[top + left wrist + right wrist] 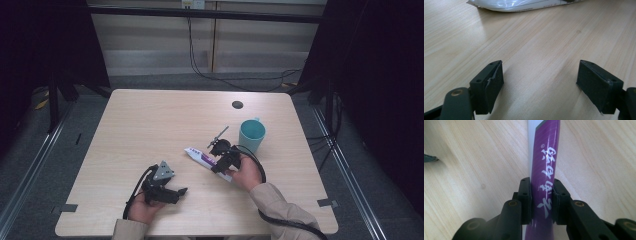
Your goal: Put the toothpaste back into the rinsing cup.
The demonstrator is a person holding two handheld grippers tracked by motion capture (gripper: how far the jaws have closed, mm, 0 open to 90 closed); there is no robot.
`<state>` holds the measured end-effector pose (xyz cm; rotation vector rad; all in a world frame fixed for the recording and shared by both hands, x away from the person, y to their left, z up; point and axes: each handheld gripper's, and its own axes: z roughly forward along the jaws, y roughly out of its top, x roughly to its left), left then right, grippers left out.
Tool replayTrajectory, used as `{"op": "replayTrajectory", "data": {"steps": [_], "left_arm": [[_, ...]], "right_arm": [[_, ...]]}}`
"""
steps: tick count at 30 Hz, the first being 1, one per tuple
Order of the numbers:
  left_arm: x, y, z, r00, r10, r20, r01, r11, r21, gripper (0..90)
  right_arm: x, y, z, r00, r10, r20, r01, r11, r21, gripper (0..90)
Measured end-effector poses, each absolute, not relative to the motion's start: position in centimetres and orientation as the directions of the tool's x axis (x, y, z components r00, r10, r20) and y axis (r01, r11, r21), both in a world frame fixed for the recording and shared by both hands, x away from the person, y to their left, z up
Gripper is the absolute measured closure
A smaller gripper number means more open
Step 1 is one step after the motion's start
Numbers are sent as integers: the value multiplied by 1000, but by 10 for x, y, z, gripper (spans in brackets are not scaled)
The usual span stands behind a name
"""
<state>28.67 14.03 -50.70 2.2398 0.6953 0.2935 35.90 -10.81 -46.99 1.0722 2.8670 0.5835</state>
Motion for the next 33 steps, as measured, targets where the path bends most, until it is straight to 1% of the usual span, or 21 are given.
{"op": "replayTrajectory", "data": {"steps": [4, 8, 12, 16, 17, 19, 21, 22, 23, 25, 26, 30, 31, 33], "left_arm": [[286, 140, -507, 826, 564, -13, 395, -561, 728, 210], [287, 140, -507, 826, 564, -5, 390, -564, 728, 209], [287, 140, -507, 826, 564, -4, 390, -565, 727, 210], [287, 140, -507, 826, 564, -4, 390, -565, 727, 210], [286, 140, -507, 826, 564, -16, 397, -560, 727, 210], [287, 140, -507, 826, 564, -4, 390, -565, 727, 210], [286, 140, -507, 826, 563, -19, 398, -559, 728, 210], [286, 140, -507, 826, 564, -14, 395, -561, 728, 210], [286, 140, -507, 826, 564, -15, 395, -561, 728, 210], [287, 140, -507, 826, 564, -4, 389, -565, 727, 210], [286, 140, -507, 825, 564, -16, 397, -559, 728, 210], [287, 140, -507, 826, 564, -4, 390, -565, 727, 209], [287, 140, -507, 825, 565, -5, 391, -565, 727, 210], [287, 140, -507, 825, 566, -5, 392, -565, 726, 210]], "right_arm": [[362, -107, -470, -753, 647, 116, 640, 681, 356, 684], [367, -103, -468, -724, 679, 121, 671, 652, 352, 600], [375, -95, -468, -721, 684, 110, 671, 649, 359, 556], [382, -85, -471, -714, 694, 91, 674, 647, 357, 489], [383, -83, -472, -714, 695, 87, 673, 645, 361, 484], [385, -79, -475, -716, 693, 85, 671, 649, 359, 485], [386, -75, -476, -720, 691, 71, 664, 655, 361, 525], [385, -74, -476, -730, 680, 67, 652, 664, 365, 594], [384, -72, -475, -731, 680, 54, 650, 670, 357, 616], [383, -70, -473, -743, 668, 46, 639, 687, 346, 733], [383, -70, -471, -744, 666, 56, 640, 685, 349, 758], [380, -74, -469, -744, 665, 63, 636, 676, 371, 767], [378, -81, -466, -741, 666, 88, 638, 657, 401, 767], [376, -86, -461, -740, 665, 94, 634, 646, 425, 766]]}}
